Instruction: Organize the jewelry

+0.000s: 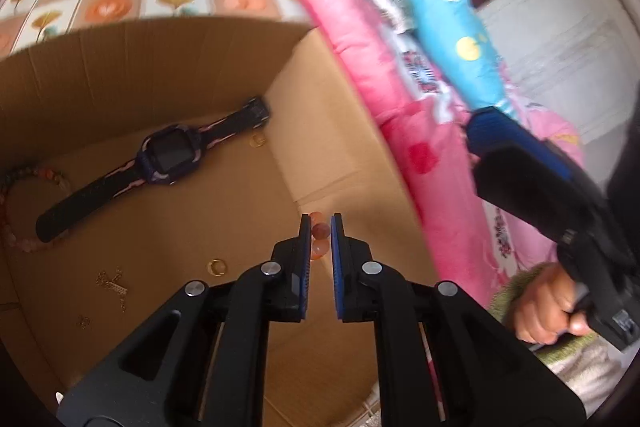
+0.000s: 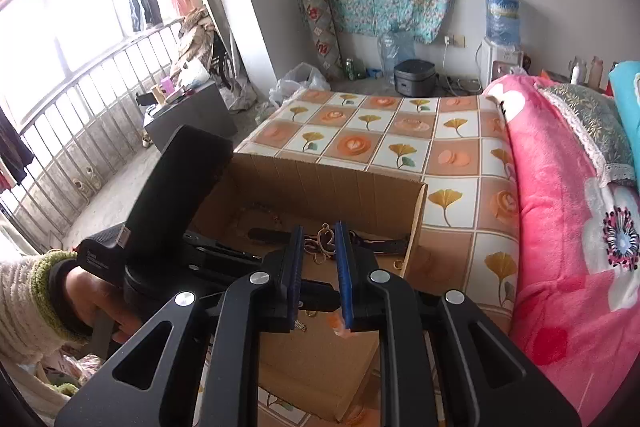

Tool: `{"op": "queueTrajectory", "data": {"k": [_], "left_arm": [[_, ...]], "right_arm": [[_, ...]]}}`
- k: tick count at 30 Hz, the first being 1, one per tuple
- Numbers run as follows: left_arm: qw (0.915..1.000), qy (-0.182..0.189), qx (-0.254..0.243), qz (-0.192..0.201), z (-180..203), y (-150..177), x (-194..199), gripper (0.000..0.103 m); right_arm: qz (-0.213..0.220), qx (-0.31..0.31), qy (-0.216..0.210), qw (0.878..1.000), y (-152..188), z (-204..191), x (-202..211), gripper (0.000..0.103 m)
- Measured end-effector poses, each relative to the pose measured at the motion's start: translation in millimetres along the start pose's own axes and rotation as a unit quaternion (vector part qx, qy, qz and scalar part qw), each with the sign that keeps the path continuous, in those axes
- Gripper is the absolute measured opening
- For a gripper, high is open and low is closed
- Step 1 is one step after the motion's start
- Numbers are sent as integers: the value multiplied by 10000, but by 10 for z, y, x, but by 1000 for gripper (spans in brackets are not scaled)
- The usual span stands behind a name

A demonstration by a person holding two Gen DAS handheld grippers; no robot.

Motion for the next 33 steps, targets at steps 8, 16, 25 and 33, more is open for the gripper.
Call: {"op": "queueTrajectory", "data": {"k": [8, 16, 25, 33], "left_arm": [[9982, -186, 337, 465, -264, 108, 459, 32], [9862, -820, 650, 1283, -609, 535, 1122, 39], [9758, -1017, 952, 1683, -799, 950, 1479, 45], [9622, -1445, 535, 2246, -532, 1187, 1779, 60]], "right_arm": [[-1280, -162, -619, 9897, -174, -33, -677, 16], [-2672, 123, -189, 9634, -117, -175, -1550, 16], [-3002, 70, -13, 9538, 9, -212, -1823, 17], [-2057, -375, -134, 9778, -170, -219, -1169, 17]]}}
Point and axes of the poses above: each gripper's, at about its wrist camera, not at the fingertips, and x roughly against the way its jaws point, z to its right, y to its underside, the point moved 1 cm from there along -x, roughly the way its jaws point, and after that the axes turned 2 degrees about -y, right-handed, at the moved point
